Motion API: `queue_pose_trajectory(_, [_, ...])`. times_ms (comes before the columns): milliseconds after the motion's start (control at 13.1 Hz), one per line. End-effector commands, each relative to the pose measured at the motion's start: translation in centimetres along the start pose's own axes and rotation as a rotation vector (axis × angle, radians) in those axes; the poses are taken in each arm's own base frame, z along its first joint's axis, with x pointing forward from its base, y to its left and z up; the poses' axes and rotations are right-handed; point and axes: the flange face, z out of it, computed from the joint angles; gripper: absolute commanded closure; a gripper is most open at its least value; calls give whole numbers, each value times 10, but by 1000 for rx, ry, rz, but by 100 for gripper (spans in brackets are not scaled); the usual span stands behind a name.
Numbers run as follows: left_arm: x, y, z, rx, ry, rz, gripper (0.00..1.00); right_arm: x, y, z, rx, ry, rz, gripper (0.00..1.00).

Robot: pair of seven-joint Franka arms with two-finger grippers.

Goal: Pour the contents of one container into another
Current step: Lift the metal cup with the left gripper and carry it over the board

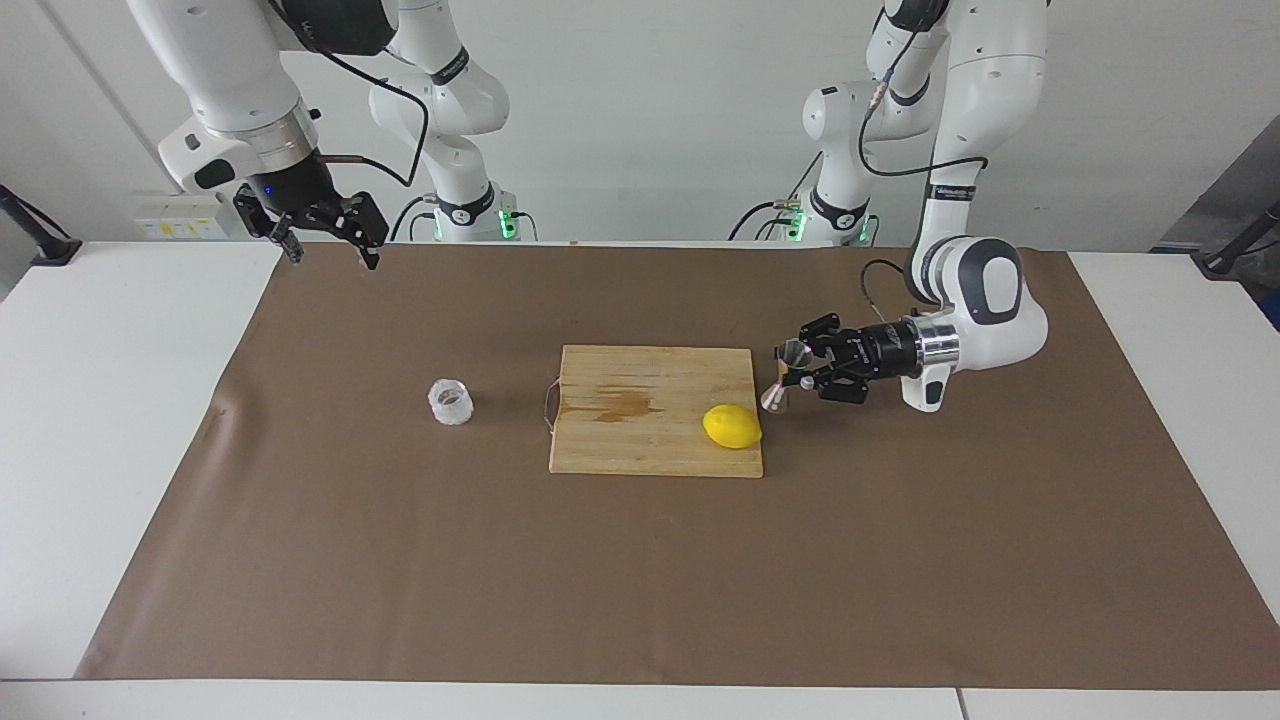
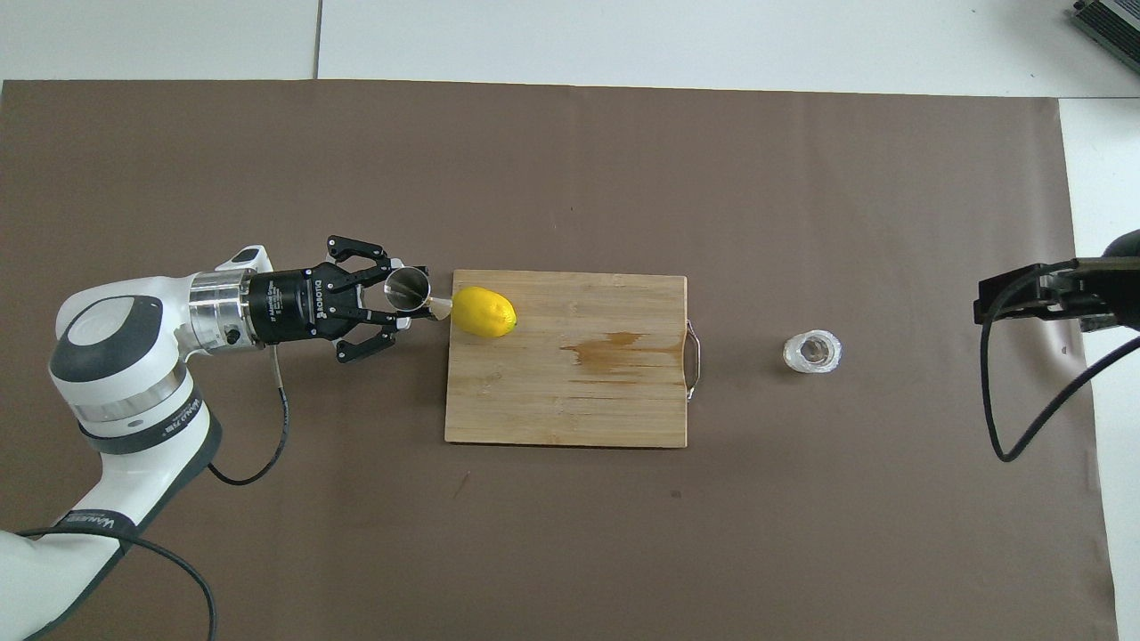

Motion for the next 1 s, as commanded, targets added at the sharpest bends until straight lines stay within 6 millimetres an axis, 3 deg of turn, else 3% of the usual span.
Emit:
queue_pose_trajectory(0, [-9, -24, 33, -67, -2, -33, 100, -4, 2, 1, 7, -10, 9, 0])
queue_pose_trajectory(77, [-11, -30, 54, -84, -5, -43, 100, -4, 2, 0, 8, -9, 9, 0])
queue_pose_trajectory(383, [-15, -60, 93, -168, -36, -54, 100, -4, 2, 1, 7, -10, 9, 0])
queue_pose_trajectory(536, [-5, -73, 120, -214, -34, -42, 100, -4, 2, 1, 7, -10, 9, 0])
queue_pose_trajectory(919, [31, -94, 152, -262, -12, -71, 100, -4, 2, 0, 8, -9, 9, 0])
